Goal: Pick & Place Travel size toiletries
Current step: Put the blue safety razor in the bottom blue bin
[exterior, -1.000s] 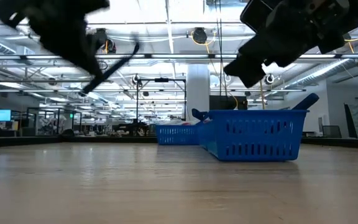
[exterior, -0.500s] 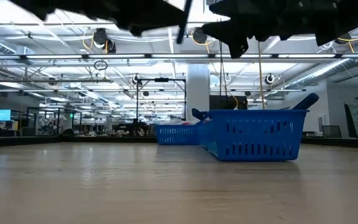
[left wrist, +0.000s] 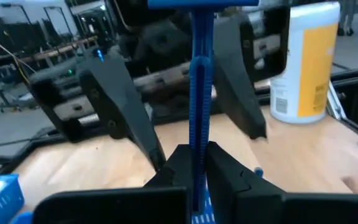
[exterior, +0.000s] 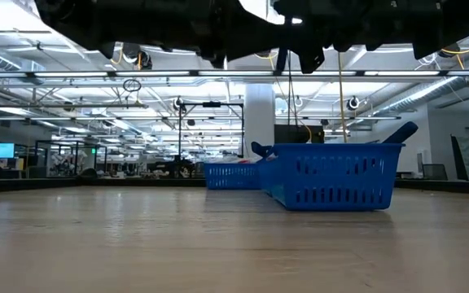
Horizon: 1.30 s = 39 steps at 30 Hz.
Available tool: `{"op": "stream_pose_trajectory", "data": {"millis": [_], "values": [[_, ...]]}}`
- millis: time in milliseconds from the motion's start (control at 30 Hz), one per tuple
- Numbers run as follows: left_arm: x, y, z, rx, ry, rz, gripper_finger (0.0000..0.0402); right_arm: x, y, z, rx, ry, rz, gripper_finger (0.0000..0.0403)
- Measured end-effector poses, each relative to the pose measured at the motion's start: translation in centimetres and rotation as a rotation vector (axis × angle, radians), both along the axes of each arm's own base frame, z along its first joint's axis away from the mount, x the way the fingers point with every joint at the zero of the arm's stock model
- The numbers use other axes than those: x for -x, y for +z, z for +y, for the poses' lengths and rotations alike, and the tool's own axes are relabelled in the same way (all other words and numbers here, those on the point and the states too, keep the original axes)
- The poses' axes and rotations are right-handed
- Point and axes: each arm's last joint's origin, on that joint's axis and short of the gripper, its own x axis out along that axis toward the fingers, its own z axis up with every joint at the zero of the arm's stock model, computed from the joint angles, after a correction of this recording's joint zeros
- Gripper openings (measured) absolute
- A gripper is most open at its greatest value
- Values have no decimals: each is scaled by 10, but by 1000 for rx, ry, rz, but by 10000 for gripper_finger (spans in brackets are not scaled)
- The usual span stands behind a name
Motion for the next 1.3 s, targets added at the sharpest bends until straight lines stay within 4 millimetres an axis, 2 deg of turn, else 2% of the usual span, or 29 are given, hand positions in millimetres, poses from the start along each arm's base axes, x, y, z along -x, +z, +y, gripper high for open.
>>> {"op": "stream_pose_trajectory", "data": {"millis": [133, 267, 333, 500, 667, 733, 800, 1000, 1100, 1300], "values": [[-1, -1, 0, 10, 0, 15, 22, 0, 0, 0, -1, 3, -2, 147], [-1, -2, 0, 22, -1, 27, 24, 0, 0, 0, 7, 3, -2, 49], [-1, -3, 0, 44, 9, 37, 24, 0, 0, 0, 19, 4, -6, 20], [-1, -4, 1, 81, 11, 61, 25, 0, -1, 0, -37, -3, 22, 22], [9, 11, 1, 21, 5, 98, 25, 1, -9, -4, -100, -22, 140, 21], [17, 22, 3, -10, 34, 125, 25, 2, -16, -7, -130, -36, 222, 21], [25, 35, 6, -19, 85, 137, 25, 6, -31, -10, -150, -44, 368, 21], [48, 45, 16, -6, 249, 272, 25, 15, -49, -17, -246, -60, 618, 21], [55, 53, 19, 23, 291, 278, 26, 15, -51, -19, -255, -92, 632, 50], [58, 56, 19, 54, 295, 274, 26, 13, -46, -20, -246, -146, 572, 150]]}}
